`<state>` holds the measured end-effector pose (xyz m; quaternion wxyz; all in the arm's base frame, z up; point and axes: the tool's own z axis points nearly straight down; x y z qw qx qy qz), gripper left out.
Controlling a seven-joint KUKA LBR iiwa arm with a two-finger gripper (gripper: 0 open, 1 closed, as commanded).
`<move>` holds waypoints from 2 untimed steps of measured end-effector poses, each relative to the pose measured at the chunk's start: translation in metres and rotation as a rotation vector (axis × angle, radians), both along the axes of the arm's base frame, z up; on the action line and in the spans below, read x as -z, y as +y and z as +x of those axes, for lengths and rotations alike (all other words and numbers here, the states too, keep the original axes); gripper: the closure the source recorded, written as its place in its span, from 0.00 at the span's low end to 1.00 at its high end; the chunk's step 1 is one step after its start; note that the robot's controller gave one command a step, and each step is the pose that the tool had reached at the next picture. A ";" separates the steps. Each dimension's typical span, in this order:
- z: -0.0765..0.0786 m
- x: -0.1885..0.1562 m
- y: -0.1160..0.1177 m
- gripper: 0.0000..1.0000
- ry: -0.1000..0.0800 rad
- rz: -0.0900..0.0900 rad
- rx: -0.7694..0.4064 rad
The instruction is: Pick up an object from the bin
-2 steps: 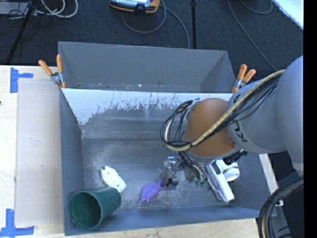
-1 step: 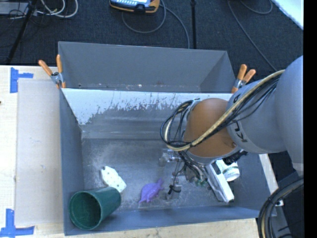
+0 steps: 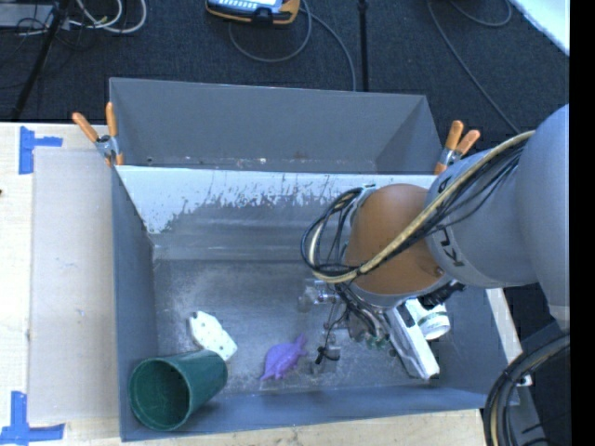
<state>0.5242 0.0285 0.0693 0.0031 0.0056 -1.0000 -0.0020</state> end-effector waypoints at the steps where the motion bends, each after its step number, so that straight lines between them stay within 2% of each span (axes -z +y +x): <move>1: -0.023 0.000 0.014 0.00 0.001 -0.001 -0.053; 2: -0.033 0.000 0.034 0.00 -0.002 0.000 -0.074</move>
Offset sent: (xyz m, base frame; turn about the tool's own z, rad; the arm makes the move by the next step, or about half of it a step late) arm -0.0335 0.0424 0.0007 -0.0748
